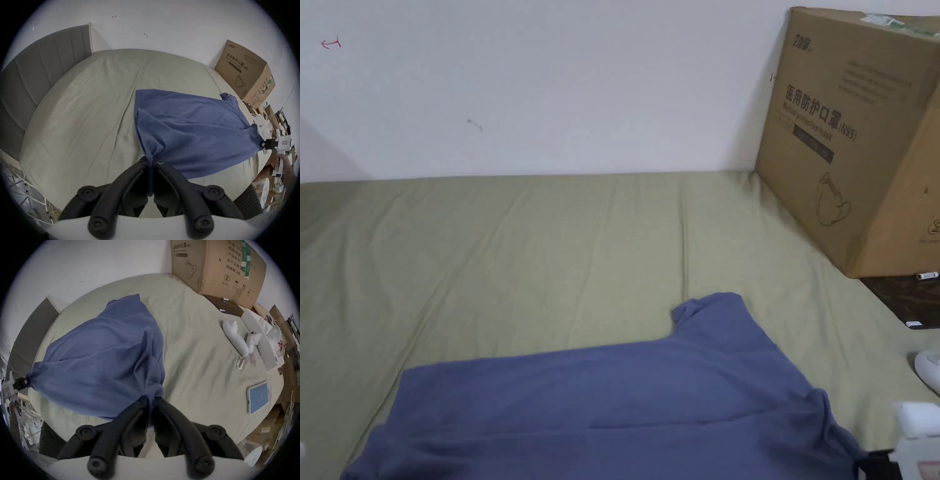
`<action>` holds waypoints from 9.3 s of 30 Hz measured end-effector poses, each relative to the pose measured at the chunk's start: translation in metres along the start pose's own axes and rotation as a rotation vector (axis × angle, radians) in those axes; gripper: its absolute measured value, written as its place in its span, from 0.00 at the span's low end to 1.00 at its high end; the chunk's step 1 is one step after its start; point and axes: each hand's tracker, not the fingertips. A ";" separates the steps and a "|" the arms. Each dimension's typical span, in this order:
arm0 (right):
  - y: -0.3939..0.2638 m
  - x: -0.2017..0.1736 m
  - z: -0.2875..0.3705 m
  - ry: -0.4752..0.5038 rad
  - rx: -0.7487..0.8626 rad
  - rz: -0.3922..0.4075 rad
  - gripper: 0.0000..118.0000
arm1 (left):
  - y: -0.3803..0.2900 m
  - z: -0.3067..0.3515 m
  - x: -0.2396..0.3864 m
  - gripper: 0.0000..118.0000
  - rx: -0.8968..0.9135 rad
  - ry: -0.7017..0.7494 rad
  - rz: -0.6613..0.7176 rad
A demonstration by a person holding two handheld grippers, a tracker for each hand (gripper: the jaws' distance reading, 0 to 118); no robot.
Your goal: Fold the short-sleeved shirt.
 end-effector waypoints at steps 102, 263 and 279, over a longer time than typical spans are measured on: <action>-0.062 -0.012 0.011 0.077 0.069 -0.121 0.00 | -0.050 -0.001 -0.028 0.02 -0.077 -0.167 0.009; -0.022 -0.124 0.085 0.148 0.234 0.067 0.00 | -0.026 -0.061 0.022 0.09 -0.139 -0.411 0.146; -0.028 -0.130 0.085 0.199 0.255 0.078 0.00 | 0.001 -0.016 0.119 0.09 -0.151 -0.286 -0.016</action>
